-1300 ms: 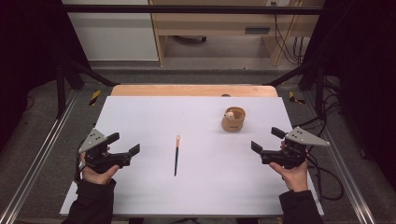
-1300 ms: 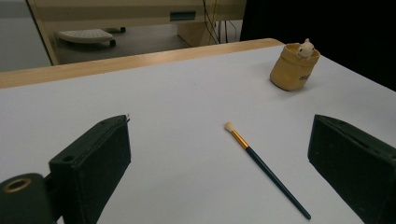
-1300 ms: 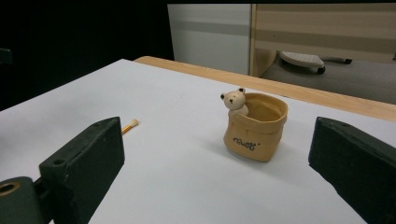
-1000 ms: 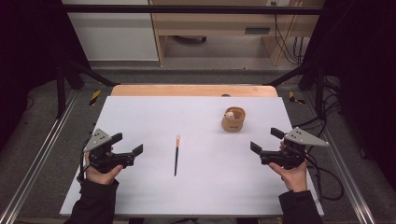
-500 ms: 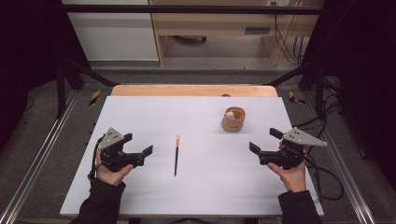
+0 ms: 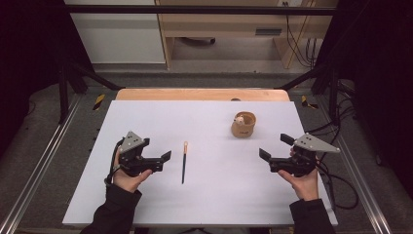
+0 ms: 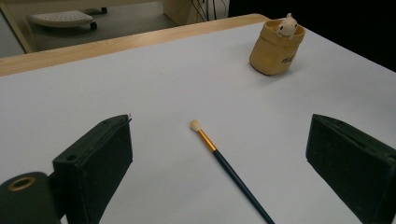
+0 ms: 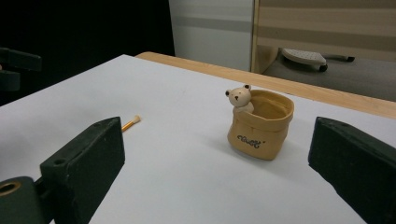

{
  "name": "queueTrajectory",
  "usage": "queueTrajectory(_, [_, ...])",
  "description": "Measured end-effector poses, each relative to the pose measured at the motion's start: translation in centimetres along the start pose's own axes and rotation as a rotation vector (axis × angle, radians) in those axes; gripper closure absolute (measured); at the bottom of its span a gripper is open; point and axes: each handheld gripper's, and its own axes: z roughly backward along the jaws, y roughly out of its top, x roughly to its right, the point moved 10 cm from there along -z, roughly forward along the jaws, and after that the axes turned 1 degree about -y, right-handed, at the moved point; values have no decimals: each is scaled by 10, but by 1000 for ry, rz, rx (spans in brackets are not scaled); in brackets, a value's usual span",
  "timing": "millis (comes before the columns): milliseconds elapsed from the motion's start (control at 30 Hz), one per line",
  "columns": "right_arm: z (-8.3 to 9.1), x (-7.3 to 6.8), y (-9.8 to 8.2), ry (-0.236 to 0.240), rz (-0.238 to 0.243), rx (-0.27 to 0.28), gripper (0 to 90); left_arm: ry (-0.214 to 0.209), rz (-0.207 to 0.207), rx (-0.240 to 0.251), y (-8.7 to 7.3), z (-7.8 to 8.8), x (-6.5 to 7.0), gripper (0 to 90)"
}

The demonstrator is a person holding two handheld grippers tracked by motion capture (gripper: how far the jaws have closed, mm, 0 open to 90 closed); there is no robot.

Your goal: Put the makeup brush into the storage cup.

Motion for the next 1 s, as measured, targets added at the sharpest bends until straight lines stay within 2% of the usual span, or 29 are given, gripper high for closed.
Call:
queueTrajectory(200, [-1,-1,-1,0,-1,-5,40,-6,-13,-34,-3,-17,7,70])
queueTrajectory(367, [0,0,0,0,-2,0,42,-4,-24,-80,-14,-30,11,75])
queueTrajectory(600, [-2,-2,-1,1,0,-7,42,-2,-20,-113,-24,-43,16,97])
queueTrajectory(1000, [-6,-3,-3,7,-1,-18,44,1,-54,-216,-47,-67,25,145])
